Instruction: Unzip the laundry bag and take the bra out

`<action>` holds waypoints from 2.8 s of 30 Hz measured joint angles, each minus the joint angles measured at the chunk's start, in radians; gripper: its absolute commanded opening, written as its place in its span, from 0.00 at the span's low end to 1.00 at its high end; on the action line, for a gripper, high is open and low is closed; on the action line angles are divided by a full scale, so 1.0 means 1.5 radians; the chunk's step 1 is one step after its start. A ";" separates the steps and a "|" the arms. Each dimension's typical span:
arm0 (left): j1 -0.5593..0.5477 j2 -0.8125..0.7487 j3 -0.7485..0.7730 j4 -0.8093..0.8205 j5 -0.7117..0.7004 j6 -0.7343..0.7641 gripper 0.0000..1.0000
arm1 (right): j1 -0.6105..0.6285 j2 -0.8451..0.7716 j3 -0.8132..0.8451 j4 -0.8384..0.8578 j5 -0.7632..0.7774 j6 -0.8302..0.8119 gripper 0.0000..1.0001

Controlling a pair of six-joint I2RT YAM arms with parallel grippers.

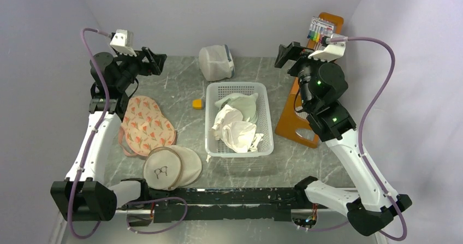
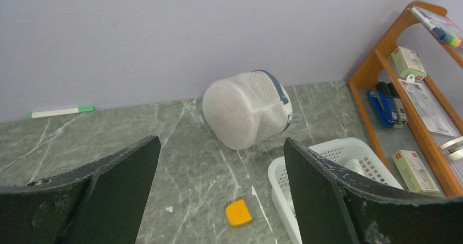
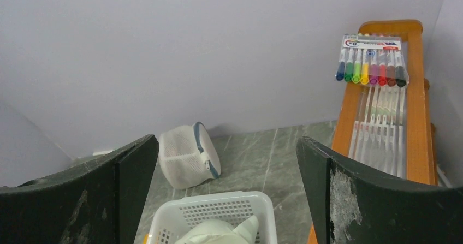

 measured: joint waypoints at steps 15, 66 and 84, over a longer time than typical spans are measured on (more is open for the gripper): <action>-0.053 -0.019 -0.002 0.001 -0.032 0.012 0.95 | 0.010 0.182 0.110 -0.014 -0.041 0.074 1.00; 0.001 0.012 -0.007 -0.002 -0.036 0.033 0.95 | 0.006 0.894 0.483 -0.042 -0.111 -0.083 0.70; 0.013 0.044 -0.007 -0.002 -0.017 0.022 0.95 | 0.016 0.832 0.467 0.029 -0.326 -0.081 0.00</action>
